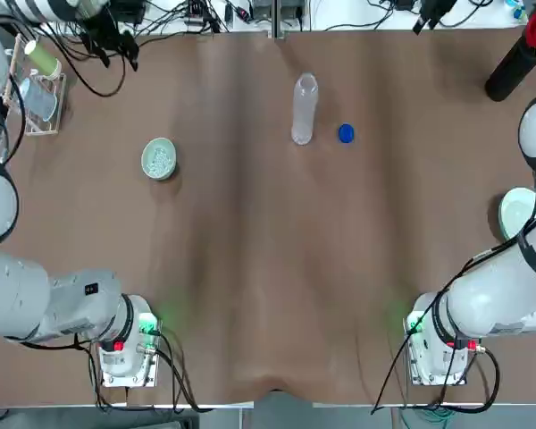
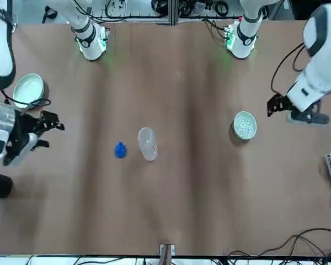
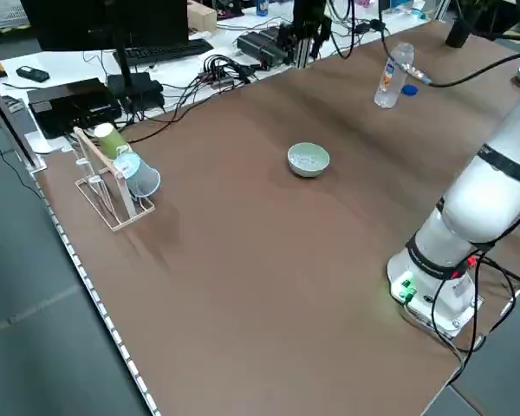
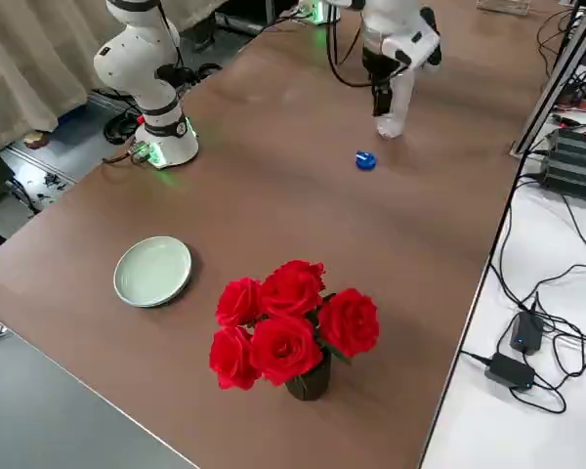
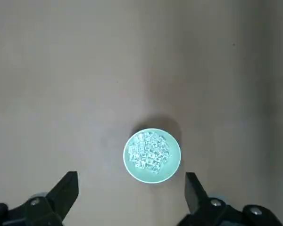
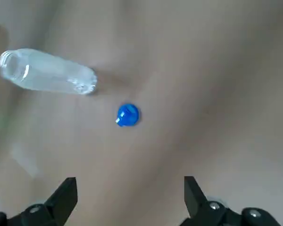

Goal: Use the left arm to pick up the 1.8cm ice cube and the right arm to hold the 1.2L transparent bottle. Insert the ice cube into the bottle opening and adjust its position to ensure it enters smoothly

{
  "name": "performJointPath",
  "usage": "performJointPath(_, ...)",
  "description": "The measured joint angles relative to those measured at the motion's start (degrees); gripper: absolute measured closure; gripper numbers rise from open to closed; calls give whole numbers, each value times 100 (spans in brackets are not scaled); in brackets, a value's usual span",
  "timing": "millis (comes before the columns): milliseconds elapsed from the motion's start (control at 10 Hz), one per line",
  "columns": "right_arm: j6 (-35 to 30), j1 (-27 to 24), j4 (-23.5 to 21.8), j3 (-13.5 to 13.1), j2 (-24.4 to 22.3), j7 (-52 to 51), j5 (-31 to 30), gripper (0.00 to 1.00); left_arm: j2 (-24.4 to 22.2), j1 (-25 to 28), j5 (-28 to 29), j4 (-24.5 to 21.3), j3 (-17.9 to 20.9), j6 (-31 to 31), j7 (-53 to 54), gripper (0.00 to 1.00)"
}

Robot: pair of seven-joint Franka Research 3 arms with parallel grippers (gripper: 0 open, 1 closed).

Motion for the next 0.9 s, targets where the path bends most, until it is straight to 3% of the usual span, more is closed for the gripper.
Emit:
performJointPath(500, 600, -150, -1633, -13, 217, -4528, 2971, 0, 501, -1, -1, -810, -79, 1032, 0, 1)
performJointPath(900, 421, -38, -1923, 60, 1081, -7247, 4524, 0, 945, -5, -1, -1027, -289, 1493, -144, 1)
